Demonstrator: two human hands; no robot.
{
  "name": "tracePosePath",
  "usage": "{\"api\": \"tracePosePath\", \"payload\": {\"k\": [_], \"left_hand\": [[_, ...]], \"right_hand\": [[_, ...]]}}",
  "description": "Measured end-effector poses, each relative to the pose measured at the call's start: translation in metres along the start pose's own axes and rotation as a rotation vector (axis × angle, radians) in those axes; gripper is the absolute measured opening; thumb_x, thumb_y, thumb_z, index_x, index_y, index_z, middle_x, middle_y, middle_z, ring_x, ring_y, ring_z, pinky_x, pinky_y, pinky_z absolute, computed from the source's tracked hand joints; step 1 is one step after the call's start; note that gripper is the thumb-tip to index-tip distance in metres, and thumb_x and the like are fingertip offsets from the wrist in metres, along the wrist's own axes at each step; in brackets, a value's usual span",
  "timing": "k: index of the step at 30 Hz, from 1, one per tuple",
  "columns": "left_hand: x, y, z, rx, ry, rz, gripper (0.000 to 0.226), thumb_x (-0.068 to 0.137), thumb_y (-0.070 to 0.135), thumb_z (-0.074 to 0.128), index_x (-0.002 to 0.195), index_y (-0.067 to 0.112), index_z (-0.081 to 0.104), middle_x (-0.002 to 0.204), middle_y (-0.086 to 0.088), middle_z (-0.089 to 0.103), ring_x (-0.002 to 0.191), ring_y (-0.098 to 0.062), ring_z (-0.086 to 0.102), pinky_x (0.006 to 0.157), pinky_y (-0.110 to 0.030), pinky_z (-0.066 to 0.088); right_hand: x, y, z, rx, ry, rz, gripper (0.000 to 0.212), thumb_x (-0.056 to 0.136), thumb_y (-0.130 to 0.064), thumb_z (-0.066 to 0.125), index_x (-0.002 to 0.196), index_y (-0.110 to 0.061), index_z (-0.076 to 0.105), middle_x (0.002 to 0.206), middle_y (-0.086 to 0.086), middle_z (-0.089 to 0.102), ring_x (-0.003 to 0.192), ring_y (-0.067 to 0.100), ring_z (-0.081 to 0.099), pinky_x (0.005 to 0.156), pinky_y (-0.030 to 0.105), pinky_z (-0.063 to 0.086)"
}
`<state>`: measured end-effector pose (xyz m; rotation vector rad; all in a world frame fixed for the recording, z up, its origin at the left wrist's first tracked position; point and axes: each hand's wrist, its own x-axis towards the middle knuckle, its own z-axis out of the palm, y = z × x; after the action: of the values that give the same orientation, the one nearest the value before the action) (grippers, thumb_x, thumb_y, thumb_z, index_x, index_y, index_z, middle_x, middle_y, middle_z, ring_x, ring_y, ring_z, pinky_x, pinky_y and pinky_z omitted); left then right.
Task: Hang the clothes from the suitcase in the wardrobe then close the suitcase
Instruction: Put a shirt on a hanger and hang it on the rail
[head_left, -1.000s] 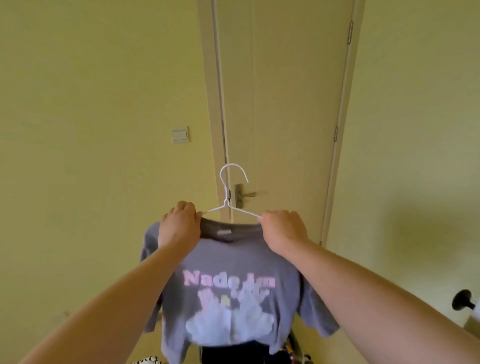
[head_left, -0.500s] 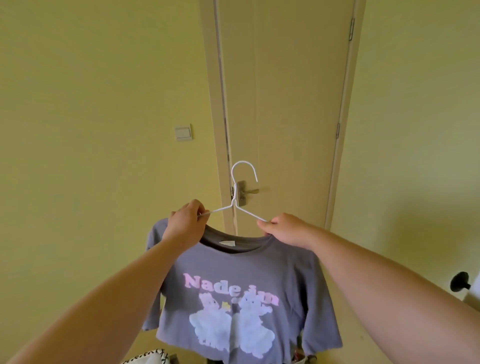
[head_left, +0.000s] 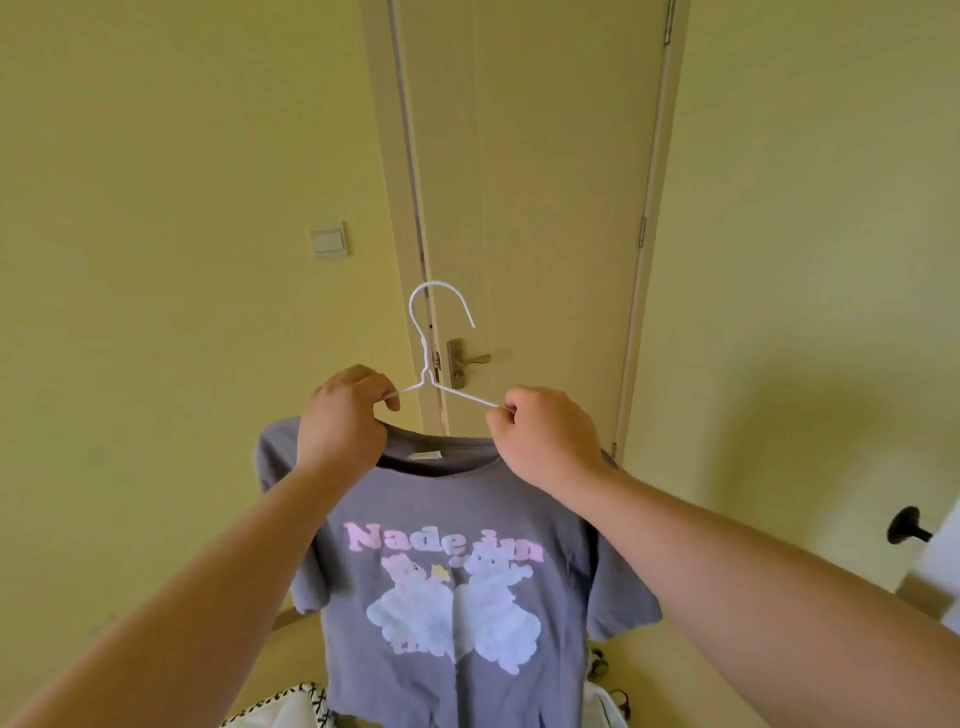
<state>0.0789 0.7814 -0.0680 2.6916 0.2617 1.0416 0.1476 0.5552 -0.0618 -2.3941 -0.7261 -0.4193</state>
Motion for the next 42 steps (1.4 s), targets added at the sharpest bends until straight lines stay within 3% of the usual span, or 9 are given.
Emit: {"api": "tracePosePath", "payload": {"k": [3, 15, 24, 31, 33, 35, 36, 39, 42], "left_hand": [[0.001, 0.010, -0.014, -0.012, 0.097, 0.039, 0.046, 0.057, -0.021, 0.047, 0.070, 0.018, 0.066, 0.083, 0.002, 0.065, 0.081, -0.028, 0.056, 0.067, -0.033, 0.039], [-0.010, 0.059, -0.082, -0.123, 0.300, 0.198, 0.045, 0.053, -0.006, 0.033, 0.073, 0.016, 0.067, 0.076, 0.004, 0.064, 0.077, -0.026, 0.054, 0.063, -0.034, 0.043], [-0.054, 0.149, -0.134, -0.149, 0.356, 0.288, 0.046, 0.052, -0.004, 0.033, 0.073, 0.012, 0.070, 0.073, 0.002, 0.064, 0.074, -0.020, 0.048, 0.065, -0.027, 0.032], [-0.111, 0.238, -0.161, -0.172, 0.316, 0.374, 0.044, 0.052, -0.002, 0.034, 0.072, 0.012, 0.071, 0.073, -0.003, 0.066, 0.074, -0.025, 0.051, 0.061, -0.036, 0.041], [-0.127, 0.263, -0.166, -0.233, 0.216, 0.329, 0.041, 0.058, -0.003, 0.037, 0.071, 0.016, 0.070, 0.072, -0.001, 0.065, 0.069, -0.010, 0.049, 0.059, -0.026, 0.040], [-0.142, 0.294, -0.165, -0.295, -0.012, 0.193, 0.038, 0.071, -0.007, 0.046, 0.071, 0.024, 0.070, 0.070, 0.005, 0.065, 0.064, -0.003, 0.052, 0.053, -0.014, 0.037], [-0.148, 0.313, -0.161, -0.311, -0.183, 0.136, 0.034, 0.076, -0.003, 0.054, 0.071, 0.026, 0.070, 0.070, 0.006, 0.066, 0.063, -0.003, 0.055, 0.053, -0.013, 0.037], [-0.162, 0.357, -0.144, -0.486, -0.662, 0.048, 0.005, 0.074, 0.025, 0.073, 0.077, 0.029, 0.073, 0.074, 0.003, 0.072, 0.069, -0.011, 0.064, 0.064, -0.028, 0.047], [-0.181, 0.416, -0.106, -0.776, -0.918, -0.106, 0.007, 0.088, 0.015, 0.071, 0.082, 0.010, 0.070, 0.071, -0.005, 0.070, 0.063, -0.012, 0.064, 0.059, -0.028, 0.043]], "right_hand": [[-0.010, -0.009, -0.013, -0.011, 0.035, 0.066, 0.035, 0.089, -0.028, 0.049, 0.061, -0.011, 0.036, 0.054, 0.002, 0.041, 0.051, 0.022, 0.032, 0.046, 0.030, 0.022], [-0.063, -0.044, -0.082, 0.074, 0.162, 0.070, 0.038, 0.086, -0.025, 0.051, 0.058, -0.012, 0.029, 0.048, 0.003, 0.029, 0.054, 0.020, 0.024, 0.048, 0.031, 0.020], [-0.138, -0.033, -0.161, 0.184, 0.188, 0.100, 0.040, 0.084, -0.031, 0.050, 0.052, -0.017, 0.033, 0.043, -0.002, 0.032, 0.054, 0.020, 0.025, 0.048, 0.030, 0.022], [-0.211, 0.004, -0.227, 0.143, 0.241, 0.118, 0.039, 0.081, -0.030, 0.052, 0.051, -0.013, 0.033, 0.044, 0.003, 0.030, 0.053, 0.022, 0.025, 0.047, 0.030, 0.023], [-0.229, 0.019, -0.242, 0.109, 0.253, 0.140, 0.038, 0.081, -0.029, 0.053, 0.053, -0.011, 0.034, 0.044, 0.003, 0.031, 0.052, 0.022, 0.027, 0.046, 0.030, 0.023], [-0.252, 0.042, -0.258, 0.037, 0.269, 0.159, 0.038, 0.084, -0.029, 0.053, 0.056, -0.009, 0.036, 0.047, 0.004, 0.035, 0.051, 0.023, 0.030, 0.047, 0.030, 0.026], [-0.267, 0.060, -0.268, 0.002, 0.283, 0.183, 0.038, 0.085, -0.028, 0.052, 0.058, -0.008, 0.036, 0.048, 0.004, 0.036, 0.051, 0.023, 0.031, 0.048, 0.031, 0.027], [-0.297, 0.111, -0.283, -0.058, 0.300, 0.285, 0.037, 0.087, -0.028, 0.051, 0.060, -0.008, 0.036, 0.051, 0.005, 0.038, 0.054, 0.026, 0.036, 0.051, 0.035, 0.034], [-0.322, 0.165, -0.304, -0.130, 0.256, 0.426, 0.031, 0.093, -0.031, 0.049, 0.067, -0.013, 0.051, 0.069, 0.003, 0.054, 0.069, 0.027, 0.052, 0.067, 0.040, 0.051]]}}
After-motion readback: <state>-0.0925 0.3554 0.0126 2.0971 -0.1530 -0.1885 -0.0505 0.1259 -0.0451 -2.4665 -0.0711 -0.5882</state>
